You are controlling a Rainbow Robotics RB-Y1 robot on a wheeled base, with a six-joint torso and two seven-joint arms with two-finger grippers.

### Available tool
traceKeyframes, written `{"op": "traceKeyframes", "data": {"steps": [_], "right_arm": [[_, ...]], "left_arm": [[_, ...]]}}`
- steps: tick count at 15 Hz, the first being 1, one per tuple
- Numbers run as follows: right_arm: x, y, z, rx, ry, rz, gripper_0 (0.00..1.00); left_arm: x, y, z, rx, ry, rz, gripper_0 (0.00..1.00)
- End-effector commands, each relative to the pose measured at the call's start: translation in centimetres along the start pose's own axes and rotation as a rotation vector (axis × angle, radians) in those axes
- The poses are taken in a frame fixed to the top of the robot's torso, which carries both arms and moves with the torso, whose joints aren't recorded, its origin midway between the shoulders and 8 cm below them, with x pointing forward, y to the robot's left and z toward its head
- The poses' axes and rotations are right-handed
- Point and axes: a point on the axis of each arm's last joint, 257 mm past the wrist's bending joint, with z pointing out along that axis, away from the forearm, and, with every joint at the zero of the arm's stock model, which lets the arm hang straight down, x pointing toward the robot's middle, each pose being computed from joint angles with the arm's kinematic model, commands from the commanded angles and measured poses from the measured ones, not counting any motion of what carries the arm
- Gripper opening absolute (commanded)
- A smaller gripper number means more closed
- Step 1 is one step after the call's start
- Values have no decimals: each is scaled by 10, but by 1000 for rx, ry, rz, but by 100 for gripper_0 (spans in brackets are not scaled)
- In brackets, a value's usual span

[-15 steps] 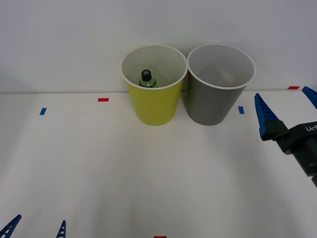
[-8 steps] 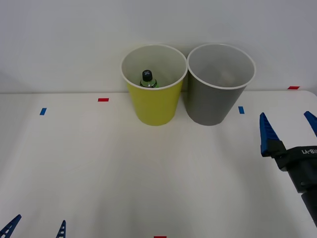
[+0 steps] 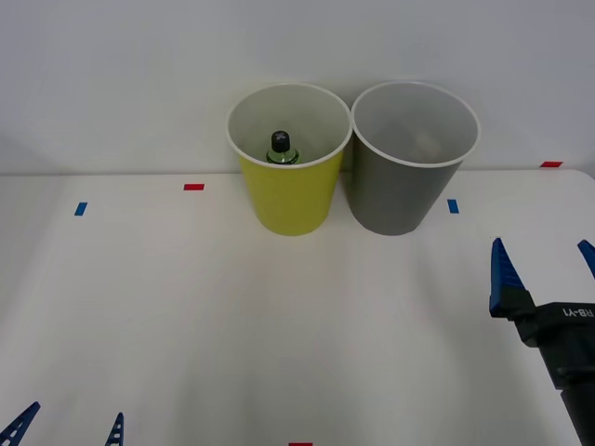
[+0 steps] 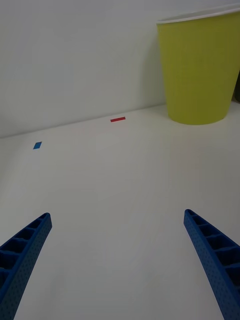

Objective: Put cans in the gray bin and PET bottles in the light green bin.

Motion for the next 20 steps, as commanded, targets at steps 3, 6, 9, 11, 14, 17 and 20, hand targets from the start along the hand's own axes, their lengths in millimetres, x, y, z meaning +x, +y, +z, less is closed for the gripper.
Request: {"op": "traceKeyframes", "data": {"steps": [3, 6, 9, 11, 14, 17, 20], "right_arm": [[8, -10, -18, 26, 17, 0, 100], [14, -16, -28, 46, 33, -8, 100], [32, -26, -30, 67, 20, -27, 100], [37, -28, -37, 76, 20, -14, 100], [46, -28, -55, 81, 23, 29, 100], [63, -29, -80, 79, 48, 81, 100], [78, -27, -107, 84, 88, 129, 100]], "left_arm": [[0, 0, 0, 0, 0, 0, 90], [0, 0, 0, 0, 0, 0, 91], [0, 0, 0, 0, 0, 0, 91], [0, 0, 0, 0, 0, 0, 91], [0, 0, 0, 0, 0, 0, 91], [0, 0, 0, 0, 0, 0, 91], [0, 0, 0, 0, 0, 0, 91]]}}
